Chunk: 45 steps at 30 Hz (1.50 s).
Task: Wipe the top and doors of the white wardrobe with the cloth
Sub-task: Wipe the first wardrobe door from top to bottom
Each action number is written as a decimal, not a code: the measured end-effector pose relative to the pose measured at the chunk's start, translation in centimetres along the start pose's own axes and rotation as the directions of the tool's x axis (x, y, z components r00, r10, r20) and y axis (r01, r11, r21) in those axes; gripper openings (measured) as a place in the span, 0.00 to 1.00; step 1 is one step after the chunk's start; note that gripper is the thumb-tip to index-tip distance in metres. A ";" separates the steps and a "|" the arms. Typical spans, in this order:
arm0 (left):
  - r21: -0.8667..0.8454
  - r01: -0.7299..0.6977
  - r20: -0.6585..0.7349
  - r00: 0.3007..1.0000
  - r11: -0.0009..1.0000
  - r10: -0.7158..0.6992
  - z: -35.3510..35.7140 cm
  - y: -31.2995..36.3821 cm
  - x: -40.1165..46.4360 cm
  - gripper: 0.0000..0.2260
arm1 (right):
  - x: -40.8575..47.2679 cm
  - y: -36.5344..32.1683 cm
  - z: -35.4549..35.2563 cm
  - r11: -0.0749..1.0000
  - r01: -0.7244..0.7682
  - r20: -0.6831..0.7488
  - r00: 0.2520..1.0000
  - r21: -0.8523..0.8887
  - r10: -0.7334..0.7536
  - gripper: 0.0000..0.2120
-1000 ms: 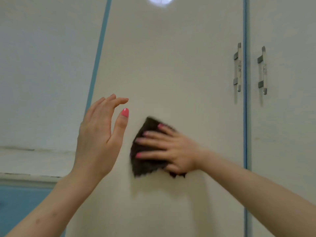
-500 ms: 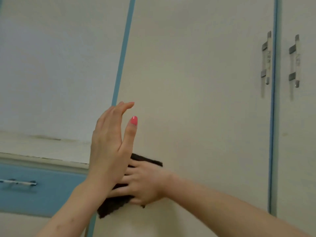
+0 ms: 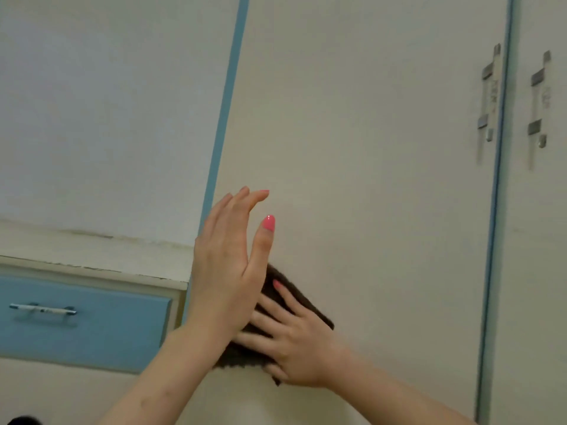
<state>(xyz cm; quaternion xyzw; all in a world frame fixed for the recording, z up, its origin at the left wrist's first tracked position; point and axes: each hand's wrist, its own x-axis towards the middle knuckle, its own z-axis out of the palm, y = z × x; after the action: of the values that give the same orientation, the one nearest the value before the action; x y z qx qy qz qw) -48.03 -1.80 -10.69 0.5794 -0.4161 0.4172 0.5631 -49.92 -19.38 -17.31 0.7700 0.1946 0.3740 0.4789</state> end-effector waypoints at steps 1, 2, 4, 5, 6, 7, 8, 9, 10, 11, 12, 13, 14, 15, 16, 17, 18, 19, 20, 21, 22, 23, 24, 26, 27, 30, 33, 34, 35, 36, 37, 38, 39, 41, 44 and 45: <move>0.001 0.003 0.013 1.000 1.000 -0.003 0.3 0.1 -0.2 0.19 | -2.0 0.9 -0.2 0.989 0.148 0.062 0.987 -0.019 -0.146 0.32; 0.001 0.002 0.020 1.000 1.000 -0.002 0.6 0.2 -0.3 0.19 | -3.5 2.8 -0.6 0.975 0.222 0.090 0.972 -0.022 -0.219 0.31; 0.000 -0.014 0.028 1.000 1.000 0.014 0.9 0.3 -0.3 0.18 | -5.6 7.5 -1.7 0.992 0.124 0.084 0.989 -0.010 -0.123 0.29; -0.005 -0.017 0.025 1.000 1.000 0.017 1.0 0.3 -0.3 0.18 | -6.4 10.0 -2.4 1.000 -0.007 0.059 0.998 -0.026 0.008 0.30; -0.012 -0.017 0.022 1.000 1.000 0.017 1.1 0.4 -0.3 0.18 | -7.0 12.2 -3.1 0.987 -0.157 0.023 0.987 -0.044 0.158 0.30; -0.021 -0.013 0.021 1.000 1.000 0.013 1.3 0.5 -0.4 0.19 | -7.4 13.7 -3.6 0.950 -0.311 -0.021 0.950 -0.025 0.310 0.32; -0.027 -0.007 0.021 1.000 1.000 0.007 1.6 0.5 -0.5 0.19 | -7.3 14.1 -3.9 0.885 -0.465 -0.058 0.883 0.029 0.466 0.33; -0.029 -0.003 0.024 1.000 1.000 0.003 1.9 0.7 -0.6 0.19 | -6.6 13.4 -3.8 0.791 -0.606 -0.099 0.785 0.082 0.612 0.33; -0.027 -0.004 0.030 1.000 1.000 0.004 2.3 0.9 -0.9 0.19 | -5.7 11.8 -3.3 0.684 -0.718 -0.132 0.671 0.129 0.729 0.34; -0.024 -0.008 0.036 0.999 1.000 0.009 2.9 1.2 -1.2 0.19 | -5.1 9.8 -2.6 0.597 -0.785 -0.151 0.578 0.165 0.802 0.35; -0.020 -0.013 0.046 0.999 1.000 0.014 3.3 1.6 -1.5 0.19 | -4.9 7.4 -1.7 0.577 -0.797 -0.154 0.557 0.179 0.816 0.35; -0.017 -0.023 0.063 0.998 1.000 0.024 3.9 2.0 -1.9 0.19 | -5.4 5.0 -0.8 0.643 -0.749 -0.143 0.627 0.159 0.766 0.36; -0.017 -0.037 0.081 0.996 0.999 0.038 4.3 2.3 -2.2 0.19 | -6.7 3.0 -0.3 0.764 -0.637 -0.107 0.756 0.106 0.645 0.37; -0.014 -0.048 0.097 0.994 0.999 0.049 4.7 2.7 -2.4 0.19 | -8.4 1.8 -0.2 0.889 -0.456 -0.042 0.888 0.051 0.458 0.37; -0.013 -0.053 0.111 0.992 0.998 0.054 5.0 3.0 -2.6 0.19 | -10.7 2.0 -0.4 0.969 -0.248 0.047 0.968 0.010 0.247 0.37; -0.011 -0.053 0.120 0.991 0.999 0.054 5.2 3.3 -2.5 0.19 | -12.8 3.3 -0.9 0.998 -0.068 0.125 0.990 -0.005 0.068 0.34; -0.010 -0.051 0.123 0.991 0.999 0.052 5.4 3.6 -2.3 0.20 | -14.6 5.2 -1.7 0.999 0.038 0.183 0.982 0.003 -0.038 0.29; -0.008 -0.051 0.125 0.991 0.999 0.052 5.6 3.9 -2.0 0.19 | -16.1 7.5 -2.4 0.999 0.048 0.204 0.978 0.003 -0.048 0.26; -0.008 -0.050 0.123 0.991 0.999 0.051 5.7 4.2 -1.7 0.19 | -17.1 10.0 -3.1 1.000 -0.027 0.196 0.980 -0.008 0.028 0.25; -0.016 -0.047 0.118 0.992 0.999 0.048 5.8 4.4 -1.4 0.18 | -17.6 12.7 -3.8 0.986 -0.165 0.175 0.970 -0.027 0.167 0.26; -0.028 -0.041 0.113 0.993 0.999 0.044 5.9 4.6 -1.2 0.18 | -17.6 15.1 -4.5 0.941 -0.337 0.153 0.928 -0.037 0.339 0.28; -0.039 -0.038 0.108 0.993 0.999 0.042 6.0 4.8 -1.1 0.17 | -17.2 17.5 -5.1 0.861 -0.508 0.123 0.854 -0.020 0.506 0.31; -0.047 -0.038 0.104 0.994 0.998 0.042 6.1 5.0 -1.1 0.17 | -16.3 19.4 -5.6 0.758 -0.652 0.097 0.756 0.026 0.647 0.33; -0.052 -0.035 0.107 0.993 0.998 0.040 6.4 5.1 -1.5 0.17 | -14.0 21.4 -6.0 0.557 -0.813 0.045 0.571 0.168 0.820 0.33; -0.054 -0.032 0.114 0.993 0.998 0.038 6.5 5.1 -1.9 0.17 | -12.9 21.4 -5.8 0.478 -0.849 0.001 0.491 0.224 0.871 0.32; -0.048 -0.034 0.139 0.989 0.998 0.040 6.5 4.7 -3.4 0.17 | -12.1 17.0 -3.7 0.349 -0.892 -0.150 0.318 0.287 0.936 0.31; -0.021 -0.034 0.152 0.988 0.999 0.037 6.0 4.0 -4.7 0.19 | -15.5 6.4 -0.6 0.449 -0.855 -0.168 0.418 0.260 0.893 0.35; -0.014 -0.024 0.156 0.987 1.000 0.026 5.8 3.8 -4.9 0.19 | -17.4 2.4 0.4 0.485 -0.846 -0.140 0.465 0.222 0.874 0.36; -0.010 -0.014 0.160 0.987 1.000 0.015 5.7 3.8 -5.1 0.19 | -19.2 -1.2 1.1 0.514 -0.839 -0.103 0.503 0.179 0.858 0.37; -0.008 -0.006 0.162 0.987 1.000 0.007 5.4 3.7 -5.4 0.19 | -20.9 -4.2 1.6 0.532 -0.833 -0.063 0.529 0.153 0.846 0.38; -0.005 -0.004 0.160 0.987 1.000 0.004 5.1 3.6 -5.6 0.19 | -21.8 -5.9 1.6 0.552 -0.820 -0.048 0.551 0.151 0.833 0.39; 0.000 -0.006 0.159 0.987 1.000 0.006 4.9 3.5 -5.8 0.19 | -22.0 -6.1 1.3 0.571 -0.805 -0.046 0.572 0.160 0.819 0.39; 0.008 -0.009 0.161 0.987 1.000 0.008 4.6 3.4 -6.0 0.19 | -21.7 -5.1 0.9 0.584 -0.794 -0.041 0.587 0.170 0.809 0.39; 0.027 -0.014 0.169 0.986 1.000 0.009 4.1 3.1 -6.3 0.18 | -19.3 -1.5 -0.3 0.581 -0.792 -0.046 0.583 0.187 0.811 0.36; 0.041 0.012 0.159 0.987 0.999 -0.018 3.4 2.2 -7.0 0.18 | -14.4 4.4 -1.5 0.407 -0.859 -0.099 0.396 0.310 0.913 0.31; 0.048 0.024 0.159 0.987 0.999 -0.032 3.3 1.9 -7.3 0.18 | -13.0 5.2 -1.4 0.353 -0.877 -0.109 0.336 0.328 0.936 0.29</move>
<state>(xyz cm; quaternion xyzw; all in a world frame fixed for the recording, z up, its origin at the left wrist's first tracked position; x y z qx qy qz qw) -52.05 -5.01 -17.09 0.6295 -0.4421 0.3708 0.5203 -59.64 -29.49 -17.42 0.7310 -0.1662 0.6581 0.0704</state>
